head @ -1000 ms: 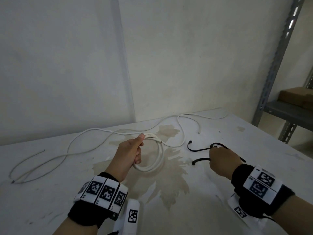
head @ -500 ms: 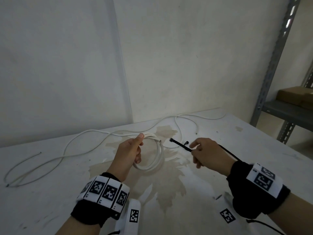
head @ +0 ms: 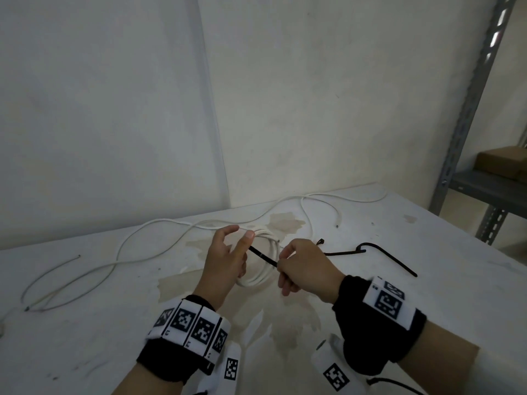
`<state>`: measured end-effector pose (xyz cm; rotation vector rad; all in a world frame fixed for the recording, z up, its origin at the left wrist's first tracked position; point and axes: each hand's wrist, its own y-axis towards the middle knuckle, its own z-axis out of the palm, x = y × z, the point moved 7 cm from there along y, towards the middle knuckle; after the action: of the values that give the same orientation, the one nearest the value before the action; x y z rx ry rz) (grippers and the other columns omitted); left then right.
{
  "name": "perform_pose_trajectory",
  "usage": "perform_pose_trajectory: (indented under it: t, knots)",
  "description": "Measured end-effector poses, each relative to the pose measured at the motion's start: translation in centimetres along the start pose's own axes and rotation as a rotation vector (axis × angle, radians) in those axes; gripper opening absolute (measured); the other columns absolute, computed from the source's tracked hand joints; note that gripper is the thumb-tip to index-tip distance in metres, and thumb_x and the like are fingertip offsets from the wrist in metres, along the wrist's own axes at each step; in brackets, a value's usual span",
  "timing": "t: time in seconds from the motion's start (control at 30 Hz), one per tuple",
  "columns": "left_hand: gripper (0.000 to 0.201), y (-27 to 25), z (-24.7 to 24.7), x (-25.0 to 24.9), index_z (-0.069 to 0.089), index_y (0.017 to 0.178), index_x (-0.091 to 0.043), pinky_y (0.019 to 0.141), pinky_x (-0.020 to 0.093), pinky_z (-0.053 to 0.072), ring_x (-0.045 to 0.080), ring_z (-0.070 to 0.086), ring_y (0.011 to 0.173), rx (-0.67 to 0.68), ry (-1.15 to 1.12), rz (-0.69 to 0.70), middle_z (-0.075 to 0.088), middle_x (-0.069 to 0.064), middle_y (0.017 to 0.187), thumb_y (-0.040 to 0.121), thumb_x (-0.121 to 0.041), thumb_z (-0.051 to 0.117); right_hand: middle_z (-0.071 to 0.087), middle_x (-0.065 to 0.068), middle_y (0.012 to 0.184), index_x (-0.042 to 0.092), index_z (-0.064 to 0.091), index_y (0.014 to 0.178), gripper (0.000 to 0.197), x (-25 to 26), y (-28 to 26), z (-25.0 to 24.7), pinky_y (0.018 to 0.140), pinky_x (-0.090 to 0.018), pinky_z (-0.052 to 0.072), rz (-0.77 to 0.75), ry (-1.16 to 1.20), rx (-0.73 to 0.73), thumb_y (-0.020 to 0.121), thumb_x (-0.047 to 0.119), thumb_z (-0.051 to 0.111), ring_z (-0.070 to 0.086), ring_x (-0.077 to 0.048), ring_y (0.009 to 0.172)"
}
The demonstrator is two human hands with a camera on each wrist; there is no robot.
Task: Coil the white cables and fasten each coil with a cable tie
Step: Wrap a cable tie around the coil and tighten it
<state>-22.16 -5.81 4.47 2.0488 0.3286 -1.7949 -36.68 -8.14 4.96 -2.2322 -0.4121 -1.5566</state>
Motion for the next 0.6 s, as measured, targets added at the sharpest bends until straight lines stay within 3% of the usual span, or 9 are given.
perform_pose_trajectory:
  t: [0.13, 0.23, 0.33, 0.43, 0.5, 0.6]
  knots:
    - [0.023, 0.0, -0.1, 0.2, 0.053, 0.111, -0.02, 0.043, 0.021, 0.034, 0.007, 0.036, 0.04, 0.012, -0.027, -0.02, 0.041, -0.004, 0.047, 0.09, -0.028, 0.056, 0.06, -0.01, 0.055, 0.007, 0.043, 0.087, 0.007, 1.4, 0.2, 1.0, 0.038, -0.016, 0.038, -0.053, 0.121, 0.009, 0.086, 0.0, 0.044, 0.055, -0.014, 0.037]
    - [0.016, 0.1, -0.9, 0.0, 0.062, 0.09, -0.015, 0.044, 0.021, 0.032, 0.007, 0.034, 0.037, 0.017, -0.092, -0.031, 0.036, -0.008, 0.042, 0.091, -0.028, 0.053, 0.059, -0.01, 0.058, 0.009, 0.043, 0.087, 0.01, 1.8, 0.0, 1.4, 0.04, -0.016, 0.039, -0.074, 0.217, 0.056, 0.088, 0.0, 0.046, 0.054, -0.012, 0.038]
    - [0.024, 0.1, -1.3, -0.4, 0.057, 0.075, -0.015, 0.045, 0.021, 0.032, 0.008, 0.033, 0.039, 0.061, -0.117, -0.018, 0.035, -0.008, 0.044, 0.093, -0.03, 0.05, 0.062, -0.01, 0.065, 0.008, 0.05, 0.085, 0.008, 2.3, -0.4, 2.0, 0.046, -0.016, 0.045, -0.12, 0.244, 0.116, 0.091, 0.004, 0.048, 0.058, -0.012, 0.046]
    - [0.03, 0.0, -1.4, -0.5, 0.051, 0.068, -0.015, 0.044, 0.019, 0.033, 0.007, 0.032, 0.039, 0.115, -0.12, -0.042, 0.034, -0.008, 0.044, 0.093, -0.031, 0.048, 0.065, -0.012, 0.076, 0.005, 0.057, 0.082, 0.02, 2.9, -0.7, 2.6, 0.055, -0.02, 0.05, -0.146, 0.316, 0.187, 0.093, 0.004, 0.041, 0.063, -0.016, 0.056]
    - [0.035, -0.1, -1.5, -0.4, 0.045, 0.066, -0.014, 0.043, 0.017, 0.032, 0.006, 0.031, 0.039, 0.146, -0.111, -0.06, 0.032, -0.009, 0.043, 0.092, -0.037, 0.045, 0.066, -0.012, 0.082, 0.006, 0.06, 0.084, 0.026, 3.3, -0.8, 2.9, 0.061, -0.021, 0.052, -0.169, 0.331, 0.238, 0.092, 0.002, 0.036, 0.065, -0.016, 0.062]
    - [0.042, -0.2, -2.0, -0.3, 0.044, 0.07, -0.012, 0.042, 0.018, 0.031, 0.006, 0.028, 0.039, 0.134, -0.138, -0.108, 0.03, -0.008, 0.044, 0.092, -0.048, 0.037, 0.067, -0.007, 0.083, 0.011, 0.061, 0.089, 0.018, 4.0, -1.0, 3.1, 0.064, -0.018, 0.052, -0.275, 0.281, 0.252, 0.095, 0.006, 0.045, 0.065, -0.008, 0.062]
